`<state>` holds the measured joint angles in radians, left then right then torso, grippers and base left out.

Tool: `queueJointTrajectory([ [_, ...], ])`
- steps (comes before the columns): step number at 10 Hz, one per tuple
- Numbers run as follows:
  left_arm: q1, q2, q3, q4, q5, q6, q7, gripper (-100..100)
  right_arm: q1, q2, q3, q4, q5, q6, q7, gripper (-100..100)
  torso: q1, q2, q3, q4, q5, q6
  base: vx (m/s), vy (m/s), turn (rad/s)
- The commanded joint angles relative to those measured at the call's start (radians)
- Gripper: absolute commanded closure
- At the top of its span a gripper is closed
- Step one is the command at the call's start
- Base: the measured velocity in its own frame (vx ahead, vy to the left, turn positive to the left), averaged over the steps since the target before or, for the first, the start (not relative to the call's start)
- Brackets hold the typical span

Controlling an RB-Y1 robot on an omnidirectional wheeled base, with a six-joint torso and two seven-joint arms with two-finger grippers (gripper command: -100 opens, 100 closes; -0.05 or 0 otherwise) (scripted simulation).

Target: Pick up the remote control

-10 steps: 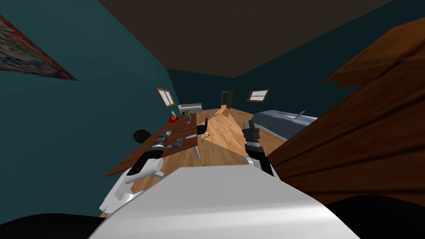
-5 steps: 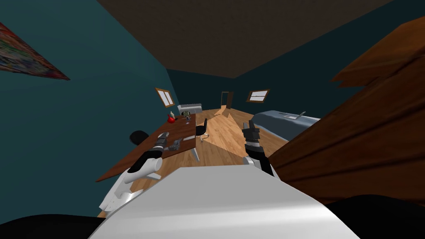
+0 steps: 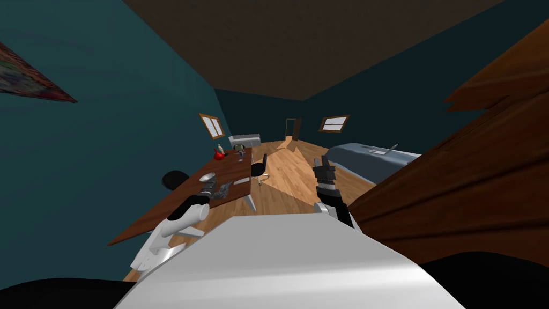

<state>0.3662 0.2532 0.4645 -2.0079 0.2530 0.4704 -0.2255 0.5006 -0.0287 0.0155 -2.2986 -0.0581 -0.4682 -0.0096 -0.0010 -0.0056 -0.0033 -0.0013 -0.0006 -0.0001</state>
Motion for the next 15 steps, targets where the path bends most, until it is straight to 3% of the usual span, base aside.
queueJointTrajectory([
  [1, -0.012, 0.013, 0.010, 0.047, 0.020, 0.050, -0.001, -100, 0.000, 0.000, 0.000, 0.000, 0.000, 0.000, 0.000, 0, 0.000, 0.000, 0.000, 0.000, 0.000, 0.000, 0.128, -0.047, 0.002],
  [6, -0.022, 0.019, 0.017, 0.081, 0.032, 0.169, -0.002, -100, 0.000, 0.000, 0.000, 0.000, 0.000, 0.000, 0.000, 0, 0.000, -0.002, -0.001, -0.001, 0.000, 0.000, 0.096, -0.018, 0.004],
  [7, -0.031, 0.025, 0.021, 0.115, 0.045, 0.208, -0.003, -100, 0.000, 0.000, 0.000, 0.000, 0.000, 0.000, 0.000, 0, 0.001, 0.001, 0.001, 0.000, 0.000, 0.000, 0.095, -0.018, 0.005],
  [9, -0.031, 0.025, 0.021, 0.115, 0.045, 0.242, -0.003, -100, 0.000, 0.000, 0.000, 0.000, 0.000, 0.000, 0.000, 0, 0.001, -0.001, -0.001, 0.000, 0.000, 0.000, 0.083, -0.014, 0.004],
  [10, -0.041, 0.032, 0.025, 0.149, 0.058, 0.284, -0.004, -100, 0.000, 0.000, 0.000, 0.000, 0.000, 0.000, 0.000, 0, 0.001, 0.001, 0.000, 0.000, 0.000, 0.000, 0.113, -0.013, 0.005],
  [15, -0.050, 0.040, 0.026, 0.183, 0.070, 0.386, -0.005, -100, 0.000, 0.000, 0.000, 0.000, 0.000, 0.000, 0.000, 0, 0.001, -0.003, -0.002, -0.001, 0.000, 0.000, 0.099, -0.005, 0.005],
])
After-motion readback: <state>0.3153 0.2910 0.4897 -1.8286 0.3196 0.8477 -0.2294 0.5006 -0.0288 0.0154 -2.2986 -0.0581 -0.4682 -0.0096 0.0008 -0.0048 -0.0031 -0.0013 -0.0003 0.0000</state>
